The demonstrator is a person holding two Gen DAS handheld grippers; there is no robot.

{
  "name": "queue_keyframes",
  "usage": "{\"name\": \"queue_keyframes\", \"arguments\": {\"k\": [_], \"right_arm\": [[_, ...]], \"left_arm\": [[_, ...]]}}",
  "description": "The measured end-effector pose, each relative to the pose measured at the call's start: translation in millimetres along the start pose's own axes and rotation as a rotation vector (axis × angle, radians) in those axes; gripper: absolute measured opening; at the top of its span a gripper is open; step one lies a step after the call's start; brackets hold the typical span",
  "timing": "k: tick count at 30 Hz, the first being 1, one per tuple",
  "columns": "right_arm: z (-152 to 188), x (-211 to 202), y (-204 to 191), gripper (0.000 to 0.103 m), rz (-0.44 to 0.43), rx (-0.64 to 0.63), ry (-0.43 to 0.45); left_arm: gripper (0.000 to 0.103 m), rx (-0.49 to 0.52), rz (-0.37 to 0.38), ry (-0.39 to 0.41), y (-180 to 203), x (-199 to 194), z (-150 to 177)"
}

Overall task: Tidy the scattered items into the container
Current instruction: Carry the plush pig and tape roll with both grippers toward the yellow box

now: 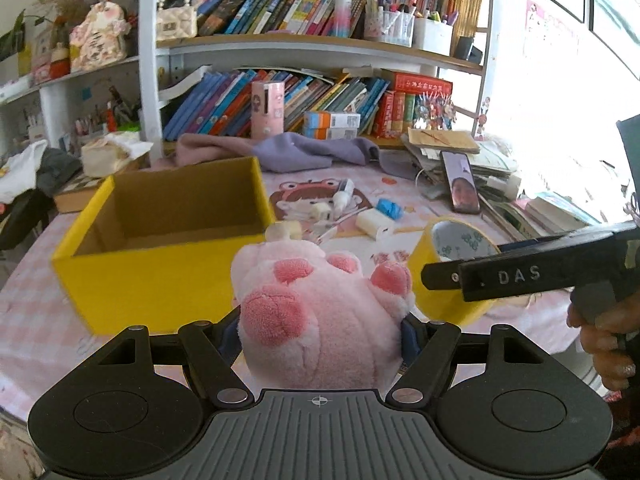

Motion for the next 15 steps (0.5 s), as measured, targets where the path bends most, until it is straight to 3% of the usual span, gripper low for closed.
{"name": "queue_keyframes", "arguments": {"k": [15], "right_arm": [[43, -40, -70, 0.086, -0.016, -0.046, -0.029]], "left_arm": [[0.073, -0.027, 0.014, -0.004, -31, -54, 33]]}}
Point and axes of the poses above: each gripper's, at about its wrist camera, not at the fingertips, and x roughly the way its jaws point, y to its right, z to its underside, the point moved 4 cm from there along x, roughly the way its jaws point, and after that the axes turned 4 degrees about z, right-handed, at the moved point
